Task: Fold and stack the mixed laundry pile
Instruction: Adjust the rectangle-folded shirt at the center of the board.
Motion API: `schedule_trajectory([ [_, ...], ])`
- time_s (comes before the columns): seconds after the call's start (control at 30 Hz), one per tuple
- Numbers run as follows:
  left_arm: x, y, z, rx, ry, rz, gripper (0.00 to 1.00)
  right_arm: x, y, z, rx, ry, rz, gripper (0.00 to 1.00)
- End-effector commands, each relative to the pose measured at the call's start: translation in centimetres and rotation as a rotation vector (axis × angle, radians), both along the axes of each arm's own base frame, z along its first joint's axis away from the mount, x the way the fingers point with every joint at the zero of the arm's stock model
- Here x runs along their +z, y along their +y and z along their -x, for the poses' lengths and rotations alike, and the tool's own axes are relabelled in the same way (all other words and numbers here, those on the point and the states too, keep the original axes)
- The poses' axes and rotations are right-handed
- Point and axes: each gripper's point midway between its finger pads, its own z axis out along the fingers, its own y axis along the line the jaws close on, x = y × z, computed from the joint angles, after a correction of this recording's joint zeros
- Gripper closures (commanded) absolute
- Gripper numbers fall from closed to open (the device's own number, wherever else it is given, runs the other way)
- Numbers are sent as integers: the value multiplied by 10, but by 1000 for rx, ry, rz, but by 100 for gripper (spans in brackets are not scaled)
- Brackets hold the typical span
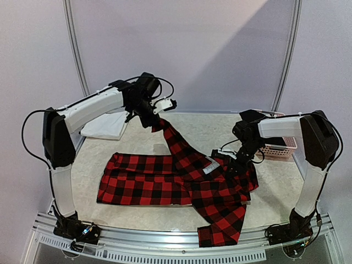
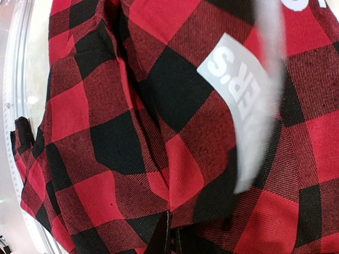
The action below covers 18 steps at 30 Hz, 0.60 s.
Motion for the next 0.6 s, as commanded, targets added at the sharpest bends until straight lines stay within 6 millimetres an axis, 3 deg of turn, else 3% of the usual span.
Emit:
schedule_trajectory([
  [0.0, 23, 3, 61, 6, 217, 49, 100, -1, 0, -8, -12, -8, 7, 96],
  [0.33, 47, -2, 151, 45, 564, 230, 100, 3, 0, -2, 15, -12, -11, 96],
  [0.57, 77, -21, 186, 87, 774, 433, 100, 5, -1, 1, 32, -12, -16, 97],
])
